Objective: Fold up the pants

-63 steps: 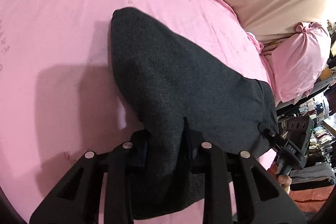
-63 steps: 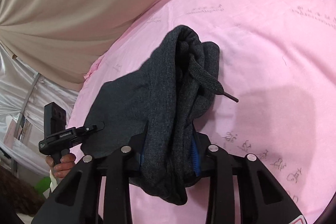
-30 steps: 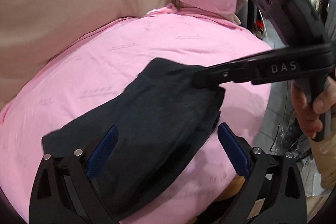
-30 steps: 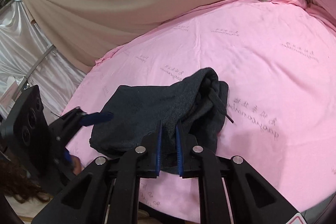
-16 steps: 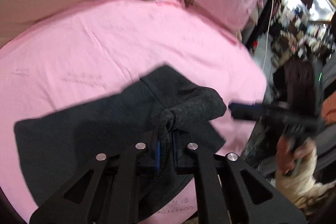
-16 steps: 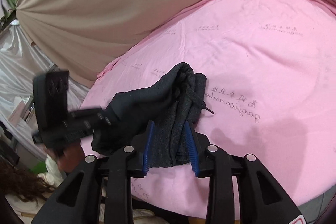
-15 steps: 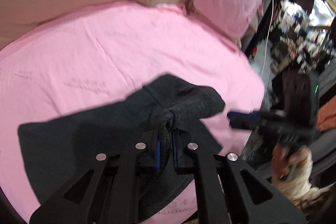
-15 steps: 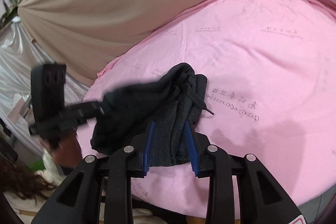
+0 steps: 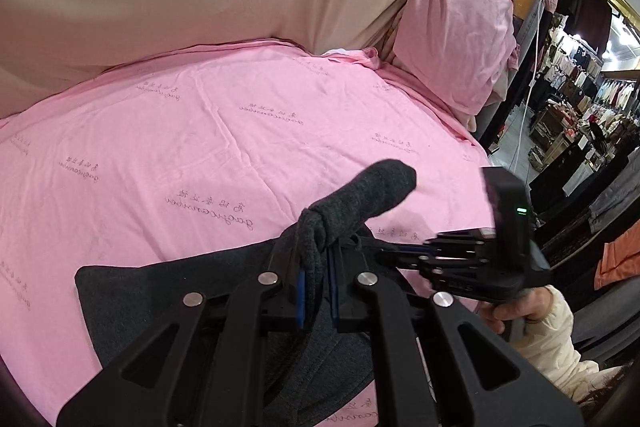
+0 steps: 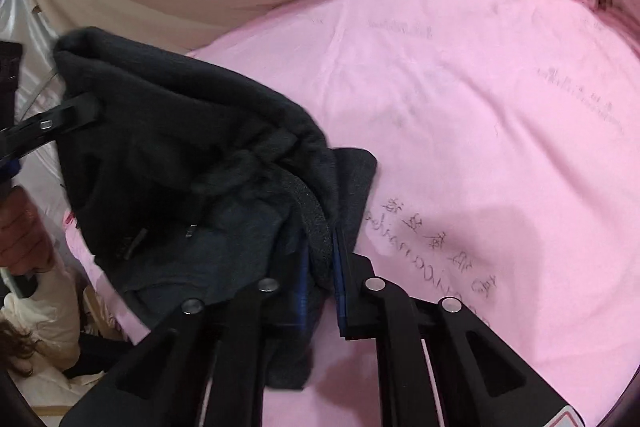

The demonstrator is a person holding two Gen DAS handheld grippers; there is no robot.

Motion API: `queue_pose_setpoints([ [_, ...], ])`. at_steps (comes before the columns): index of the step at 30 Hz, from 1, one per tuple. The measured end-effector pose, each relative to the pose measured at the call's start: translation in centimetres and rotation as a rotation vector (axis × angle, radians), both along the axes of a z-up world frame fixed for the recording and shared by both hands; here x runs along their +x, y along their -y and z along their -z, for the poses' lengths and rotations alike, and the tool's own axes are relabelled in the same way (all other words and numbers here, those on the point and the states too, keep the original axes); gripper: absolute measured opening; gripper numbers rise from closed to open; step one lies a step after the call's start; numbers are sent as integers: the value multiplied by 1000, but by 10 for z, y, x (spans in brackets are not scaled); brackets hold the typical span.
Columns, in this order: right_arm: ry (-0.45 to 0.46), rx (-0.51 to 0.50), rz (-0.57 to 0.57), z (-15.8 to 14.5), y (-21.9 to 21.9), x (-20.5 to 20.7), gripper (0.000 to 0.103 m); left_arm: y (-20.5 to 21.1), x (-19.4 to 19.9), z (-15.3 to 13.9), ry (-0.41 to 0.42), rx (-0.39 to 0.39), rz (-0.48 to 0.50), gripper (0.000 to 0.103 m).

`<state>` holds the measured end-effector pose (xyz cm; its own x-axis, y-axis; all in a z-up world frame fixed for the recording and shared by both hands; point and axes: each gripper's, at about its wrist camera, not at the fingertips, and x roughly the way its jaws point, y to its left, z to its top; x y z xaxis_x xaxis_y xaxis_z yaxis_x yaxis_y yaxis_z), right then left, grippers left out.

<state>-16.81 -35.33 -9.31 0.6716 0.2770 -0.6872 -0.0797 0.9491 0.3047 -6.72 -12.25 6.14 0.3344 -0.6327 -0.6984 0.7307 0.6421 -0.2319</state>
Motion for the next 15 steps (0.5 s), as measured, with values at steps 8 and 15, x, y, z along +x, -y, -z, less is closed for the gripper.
queue_pose_setpoints([
  [8,38,97,-154,-25,-55,-17,7,2,-3,3,-12,-18,23,7],
  [15,-60,238,-186,18,-60,4,13,2,-12,7,-23,-8,44,7],
])
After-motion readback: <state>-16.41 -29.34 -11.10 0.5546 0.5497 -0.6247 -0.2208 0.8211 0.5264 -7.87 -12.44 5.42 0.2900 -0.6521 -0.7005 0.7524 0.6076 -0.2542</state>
